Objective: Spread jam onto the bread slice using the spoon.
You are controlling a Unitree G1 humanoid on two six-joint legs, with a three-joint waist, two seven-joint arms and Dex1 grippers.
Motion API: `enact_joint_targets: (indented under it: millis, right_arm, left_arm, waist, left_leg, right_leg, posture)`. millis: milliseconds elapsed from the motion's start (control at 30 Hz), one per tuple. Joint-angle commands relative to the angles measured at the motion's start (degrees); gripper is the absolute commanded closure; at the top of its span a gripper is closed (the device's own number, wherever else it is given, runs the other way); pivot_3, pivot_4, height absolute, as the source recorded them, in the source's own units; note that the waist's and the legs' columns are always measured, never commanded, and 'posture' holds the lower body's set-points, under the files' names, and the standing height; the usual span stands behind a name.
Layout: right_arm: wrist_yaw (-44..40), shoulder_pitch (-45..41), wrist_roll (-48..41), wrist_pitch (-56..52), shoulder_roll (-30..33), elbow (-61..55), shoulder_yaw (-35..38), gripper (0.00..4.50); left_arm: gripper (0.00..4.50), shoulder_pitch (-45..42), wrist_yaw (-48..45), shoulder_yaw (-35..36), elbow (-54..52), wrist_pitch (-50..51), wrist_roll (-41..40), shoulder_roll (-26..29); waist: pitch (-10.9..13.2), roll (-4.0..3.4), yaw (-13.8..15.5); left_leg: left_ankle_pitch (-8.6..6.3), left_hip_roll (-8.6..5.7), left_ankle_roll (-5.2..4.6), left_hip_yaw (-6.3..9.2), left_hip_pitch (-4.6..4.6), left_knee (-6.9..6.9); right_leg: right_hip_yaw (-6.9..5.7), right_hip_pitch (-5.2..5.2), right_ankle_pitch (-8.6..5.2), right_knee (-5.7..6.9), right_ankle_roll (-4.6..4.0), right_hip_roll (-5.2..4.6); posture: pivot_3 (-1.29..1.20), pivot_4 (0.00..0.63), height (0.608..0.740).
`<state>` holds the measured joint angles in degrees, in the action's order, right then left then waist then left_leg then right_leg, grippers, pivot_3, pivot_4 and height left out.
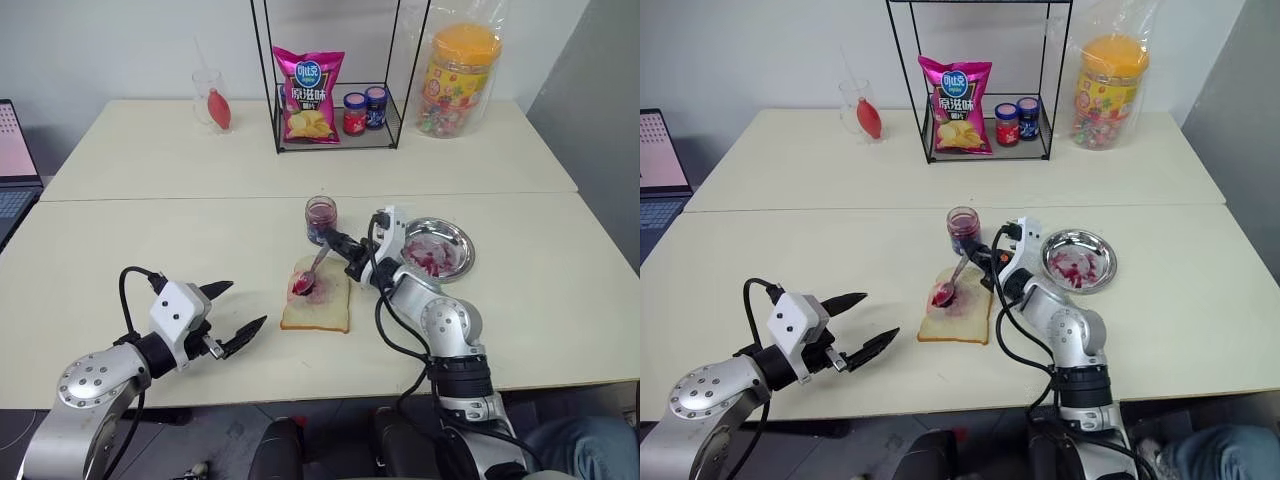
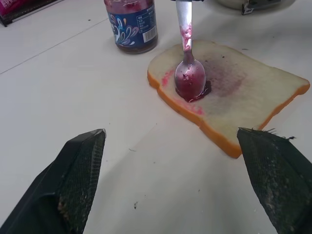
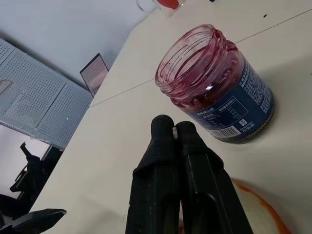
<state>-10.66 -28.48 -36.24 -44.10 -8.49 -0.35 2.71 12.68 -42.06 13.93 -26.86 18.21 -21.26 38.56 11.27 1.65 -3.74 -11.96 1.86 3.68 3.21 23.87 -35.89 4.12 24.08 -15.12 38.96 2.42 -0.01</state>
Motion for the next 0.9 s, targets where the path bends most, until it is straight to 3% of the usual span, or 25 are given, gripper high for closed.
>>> enact_joint_targets:
  millis: [33, 500, 733, 900]
  right_arm:
    - [-0.3, 0.4, 1.6, 1.3, 0.3, -1.0, -1.5, 4.47]
    - [2.4, -2.7, -5.0, -6.6, 8.2, -3.1, 8.6, 4.47]
    - [7.1, -4.2, -15.7, -14.5, 4.8, -7.7, 12.5, 4.47]
    - [9.0, -3.4, -15.2, -13.9, 0.0, -6.6, 9.5, 4.47]
  left_arm:
    - [0.0, -0.6, -0.5, 0.1, -0.7, -1.6, 0.3, 0.3]
    - [0.0, -0.9, -1.6, -1.9, -1.6, -2.4, 0.8, 0.5]
    - [0.0, -0.6, -1.7, -1.8, -1.8, -2.6, 1.2, 0.5]
    - [0.0, 0.3, -2.3, -1.8, -1.7, -3.4, 1.2, 0.5]
  waist:
    - [0.0, 0.0, 0.0]
    - [0.0, 0.01, 0.5]
    - [0.0, 0.01, 0.4]
    - [0.0, 0.0, 0.0]
  left_leg:
    - [0.0, 0.0, 0.0, 0.0, 0.0, 0.0]
    - [0.0, -0.03, 0.0, 0.0, -0.01, -0.05]
    - [0.0, -0.02, 0.0, 0.0, 0.01, -0.02]
    - [0.0, 0.03, -0.01, 0.01, -0.01, -0.01]
  right_leg:
    - [0.0, 0.0, 0.0, 0.0, 0.0, 0.0]
    - [0.01, -0.04, 0.02, 0.0, 0.03, -0.01]
    - [0.01, -0.02, 0.01, 0.0, 0.02, -0.01]
    - [0.0, -0.01, 0.01, 0.02, 0.02, 0.03]
  posture:
    - [0.0, 0.15, 0.74]
    - [0.0, 0.15, 0.74]
    - [0.0, 0.15, 0.74]
    - [0.0, 0.15, 0.74]
